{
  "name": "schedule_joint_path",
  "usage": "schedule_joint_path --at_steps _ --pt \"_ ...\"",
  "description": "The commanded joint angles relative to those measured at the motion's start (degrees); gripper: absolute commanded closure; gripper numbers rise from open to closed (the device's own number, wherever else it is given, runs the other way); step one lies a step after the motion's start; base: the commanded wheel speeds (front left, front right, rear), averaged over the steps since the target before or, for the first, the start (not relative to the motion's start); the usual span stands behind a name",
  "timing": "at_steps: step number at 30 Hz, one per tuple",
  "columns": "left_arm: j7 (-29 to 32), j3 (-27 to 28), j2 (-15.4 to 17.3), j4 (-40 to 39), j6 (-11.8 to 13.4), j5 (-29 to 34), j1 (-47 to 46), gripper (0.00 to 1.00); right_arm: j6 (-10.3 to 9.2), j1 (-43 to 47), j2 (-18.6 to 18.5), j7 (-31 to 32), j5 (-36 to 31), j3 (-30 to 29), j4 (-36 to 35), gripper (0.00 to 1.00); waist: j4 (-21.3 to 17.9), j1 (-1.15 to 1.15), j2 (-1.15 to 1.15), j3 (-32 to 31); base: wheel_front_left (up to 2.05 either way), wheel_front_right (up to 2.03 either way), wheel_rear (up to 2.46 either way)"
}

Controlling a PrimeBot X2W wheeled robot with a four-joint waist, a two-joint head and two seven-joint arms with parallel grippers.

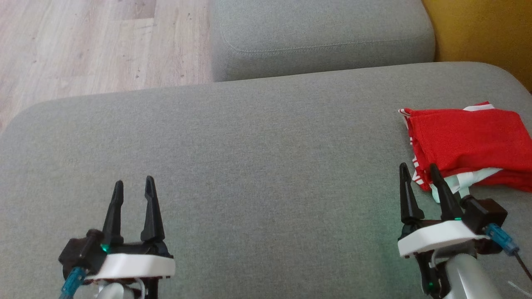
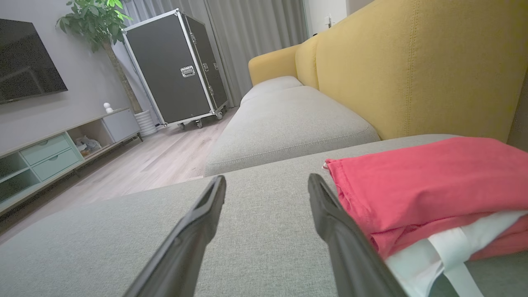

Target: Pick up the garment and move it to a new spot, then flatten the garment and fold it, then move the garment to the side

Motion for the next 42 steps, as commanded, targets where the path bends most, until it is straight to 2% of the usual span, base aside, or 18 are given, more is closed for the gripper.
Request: schedule_joint_path --at_steps 1,17,18,22,42 --pt "-0.3 1.6 0.2 -2.3 -0.1 -0.2 -1.6 0.00 -0.04 -2.5 -0.2 -0.8 0.0 1.5 -2.0 0.00 0.0 0.00 0.00 0.0 0.00 0.00 0.00" --pt "-0.3 2.0 0.2 -2.1 -0.3 -0.9 -1.4 0.00 -0.04 -2.6 -0.1 -0.8 0.5 2.7 -2.2 0.00 0.3 0.00 0.00 0.0 0.00 0.00 0.00" --pt "0.0 0.1 0.0 -0.5 -0.1 -0.9 0.2 1.00 0.00 0.0 0.0 -0.1 0.1 1.2 -0.3 1.00 0.3 0.00 0.00 0.0 0.00 0.00 0.00" --pt "0.0 0.0 0.0 2.9 0.0 -1.1 1.6 1.00 0.00 1.8 0.1 0.1 0.1 1.2 2.8 1.00 0.2 0.00 0.00 0.0 0.00 0.00 0.00" --pt "3.3 1.6 0.0 2.6 -0.2 -11.8 0.7 1.00 -0.01 1.5 0.0 3.2 11.9 -0.4 1.1 1.00 0.3 0.00 0.00 0.2 0.00 0.00 0.00"
